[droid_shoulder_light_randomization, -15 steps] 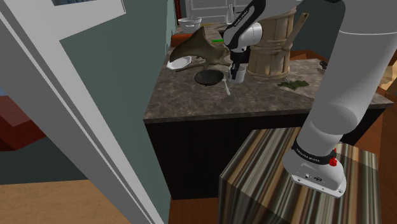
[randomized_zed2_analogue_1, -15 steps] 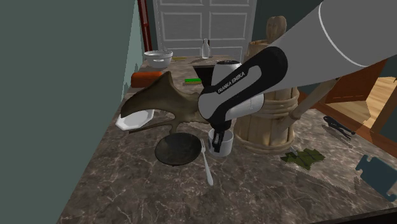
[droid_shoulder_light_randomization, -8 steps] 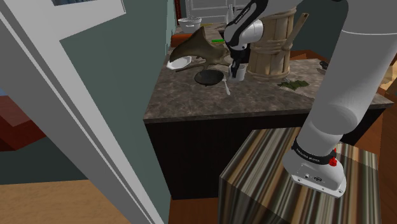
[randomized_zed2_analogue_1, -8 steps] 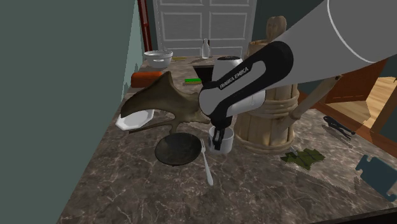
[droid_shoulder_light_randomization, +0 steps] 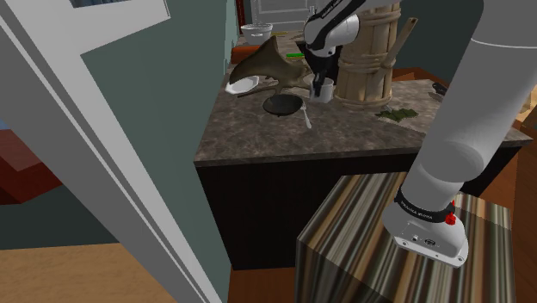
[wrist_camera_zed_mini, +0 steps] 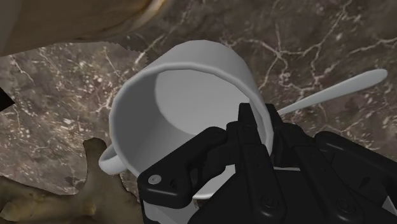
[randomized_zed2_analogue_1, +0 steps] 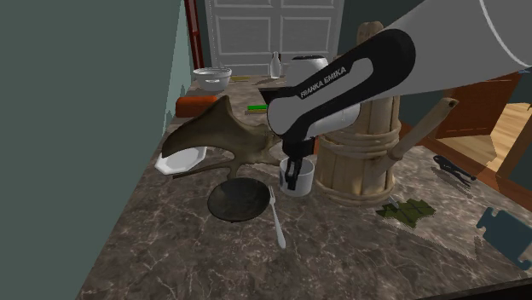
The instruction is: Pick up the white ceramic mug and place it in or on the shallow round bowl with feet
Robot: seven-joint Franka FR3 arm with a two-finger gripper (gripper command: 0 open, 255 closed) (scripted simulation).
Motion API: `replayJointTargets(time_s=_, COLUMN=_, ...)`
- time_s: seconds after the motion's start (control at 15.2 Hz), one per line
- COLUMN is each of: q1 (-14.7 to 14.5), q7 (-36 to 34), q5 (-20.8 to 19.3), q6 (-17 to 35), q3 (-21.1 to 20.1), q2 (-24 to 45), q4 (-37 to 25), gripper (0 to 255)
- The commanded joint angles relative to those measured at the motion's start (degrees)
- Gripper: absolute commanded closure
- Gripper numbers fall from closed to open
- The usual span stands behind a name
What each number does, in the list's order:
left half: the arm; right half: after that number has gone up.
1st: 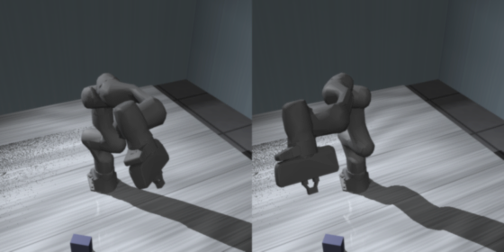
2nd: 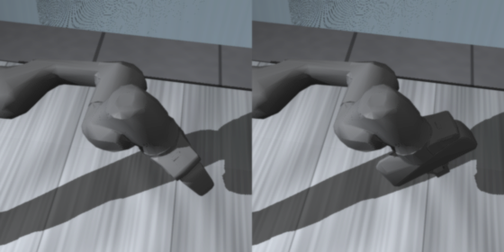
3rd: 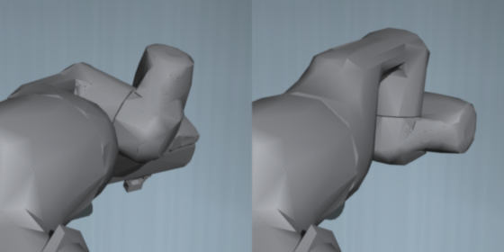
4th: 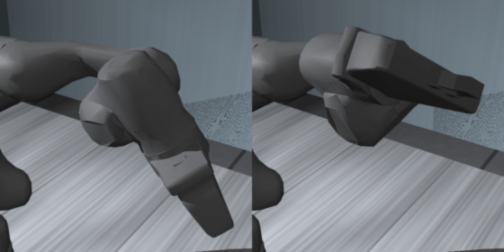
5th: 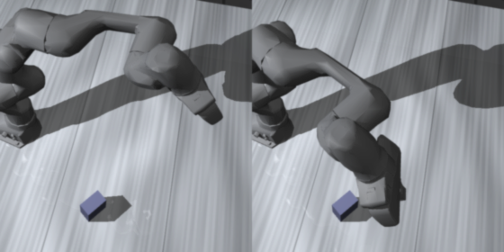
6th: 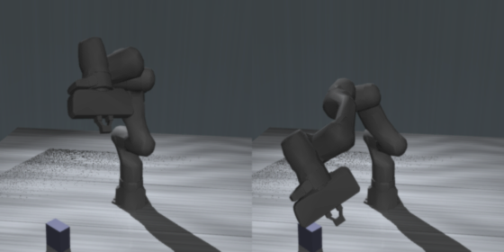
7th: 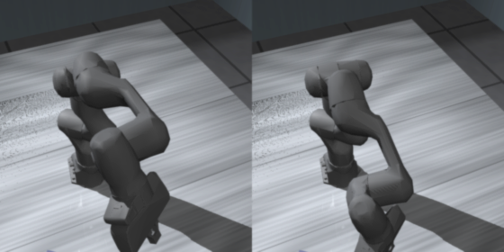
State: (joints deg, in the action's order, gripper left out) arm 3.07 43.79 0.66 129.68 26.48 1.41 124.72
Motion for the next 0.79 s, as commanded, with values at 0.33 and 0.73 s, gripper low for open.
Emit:
replayJointTargets(time_s=0.33, q1=-0.16, q7=-1.16, q5=-1.58, q6=-5.31, q3=-0.13, q2=-2.79, q4=-2.79, gripper=255)
replayJointTargets(time_s=0.73, q1=-0.25, q7=-1.78, q5=-2.43, q6=-9.82, q3=-0.32, q2=-4.53, q4=-5.74, gripper=255)
